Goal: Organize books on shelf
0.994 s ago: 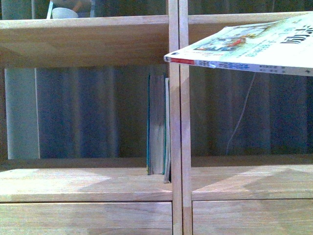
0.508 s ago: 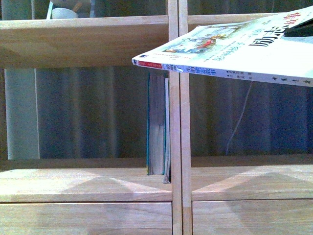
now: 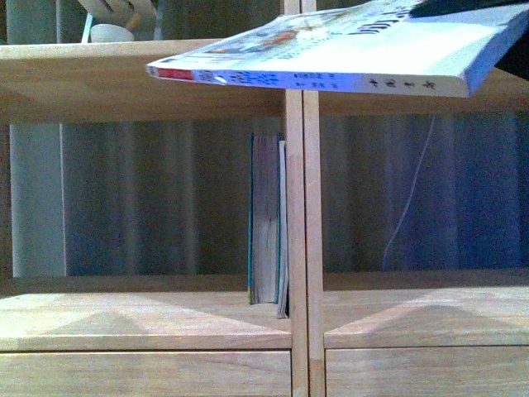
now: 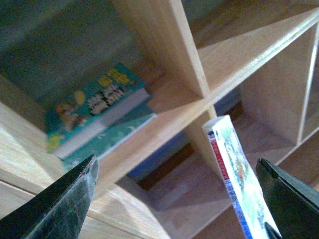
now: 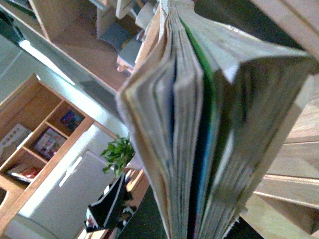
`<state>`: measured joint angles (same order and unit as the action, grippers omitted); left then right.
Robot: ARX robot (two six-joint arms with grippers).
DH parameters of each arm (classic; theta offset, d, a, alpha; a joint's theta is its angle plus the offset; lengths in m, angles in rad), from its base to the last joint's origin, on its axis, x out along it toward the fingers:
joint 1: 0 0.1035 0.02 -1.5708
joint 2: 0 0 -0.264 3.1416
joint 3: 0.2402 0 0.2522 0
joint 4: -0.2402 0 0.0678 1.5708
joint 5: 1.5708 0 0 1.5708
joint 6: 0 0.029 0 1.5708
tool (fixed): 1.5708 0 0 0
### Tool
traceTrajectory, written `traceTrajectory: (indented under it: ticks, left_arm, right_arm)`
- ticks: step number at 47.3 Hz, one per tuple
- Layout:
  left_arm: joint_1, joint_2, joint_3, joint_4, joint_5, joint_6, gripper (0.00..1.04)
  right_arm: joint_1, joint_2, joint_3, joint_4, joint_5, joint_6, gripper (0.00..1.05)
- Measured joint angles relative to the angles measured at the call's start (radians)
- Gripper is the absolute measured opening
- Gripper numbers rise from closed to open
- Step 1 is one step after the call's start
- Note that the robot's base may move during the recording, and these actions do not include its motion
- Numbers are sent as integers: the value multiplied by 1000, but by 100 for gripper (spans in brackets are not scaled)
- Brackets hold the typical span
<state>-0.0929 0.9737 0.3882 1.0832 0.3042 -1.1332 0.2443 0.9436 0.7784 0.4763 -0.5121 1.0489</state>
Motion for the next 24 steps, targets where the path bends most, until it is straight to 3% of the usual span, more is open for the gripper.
traceTrajectory:
  ticks: [14,24]
  left_arm:
    - [-276,198,138,97,-130,-39,97]
    - [-363,265,216,87,-158,-16,97]
  right_arm:
    - [68,-35,2,-59,12,-37,7]
    - [94,-51,2,-79,15,-64,7]
